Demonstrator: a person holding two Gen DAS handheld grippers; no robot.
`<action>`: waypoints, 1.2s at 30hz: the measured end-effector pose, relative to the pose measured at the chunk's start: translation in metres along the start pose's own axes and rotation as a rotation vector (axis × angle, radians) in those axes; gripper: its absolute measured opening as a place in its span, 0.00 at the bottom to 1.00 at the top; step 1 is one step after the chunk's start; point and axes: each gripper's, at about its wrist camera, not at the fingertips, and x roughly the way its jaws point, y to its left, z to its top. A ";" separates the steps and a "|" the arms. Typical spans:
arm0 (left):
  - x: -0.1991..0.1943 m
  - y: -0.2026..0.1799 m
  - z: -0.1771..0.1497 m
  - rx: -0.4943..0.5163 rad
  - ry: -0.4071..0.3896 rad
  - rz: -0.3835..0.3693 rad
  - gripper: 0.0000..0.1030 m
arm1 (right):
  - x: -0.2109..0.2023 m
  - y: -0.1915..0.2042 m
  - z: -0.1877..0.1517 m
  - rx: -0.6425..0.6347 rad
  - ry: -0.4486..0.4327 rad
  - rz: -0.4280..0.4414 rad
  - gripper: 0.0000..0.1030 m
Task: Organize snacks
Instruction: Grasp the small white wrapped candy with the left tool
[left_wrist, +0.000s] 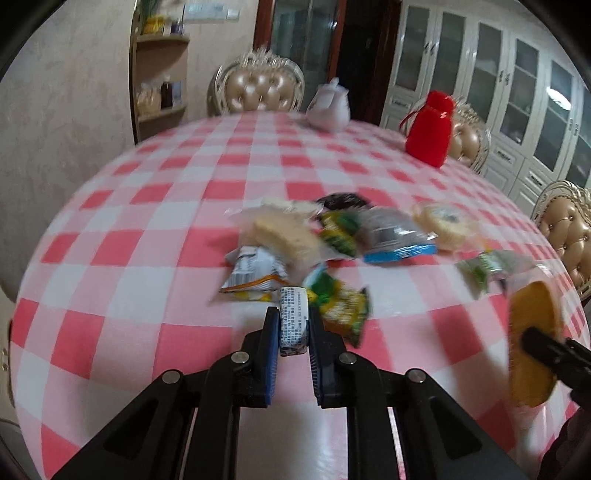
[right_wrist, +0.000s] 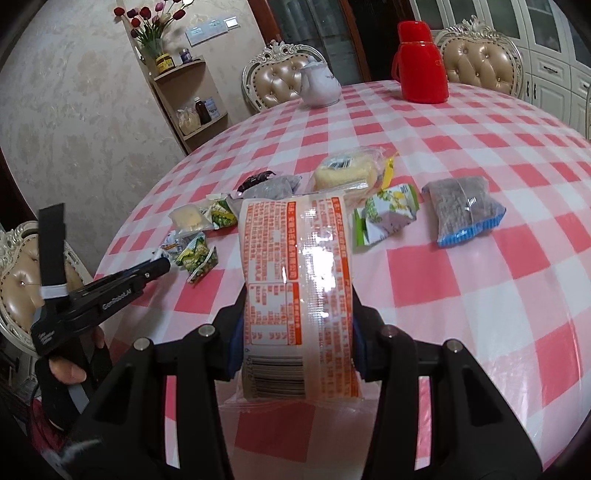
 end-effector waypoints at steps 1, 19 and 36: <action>-0.007 -0.006 -0.002 0.003 -0.022 -0.015 0.15 | -0.002 0.002 -0.002 0.001 -0.004 0.000 0.48; -0.062 -0.102 -0.059 0.091 -0.075 -0.248 0.15 | -0.077 -0.028 -0.067 0.140 -0.066 -0.023 0.48; -0.114 -0.180 -0.093 0.253 -0.085 -0.347 0.15 | -0.161 -0.067 -0.101 0.190 -0.146 -0.106 0.48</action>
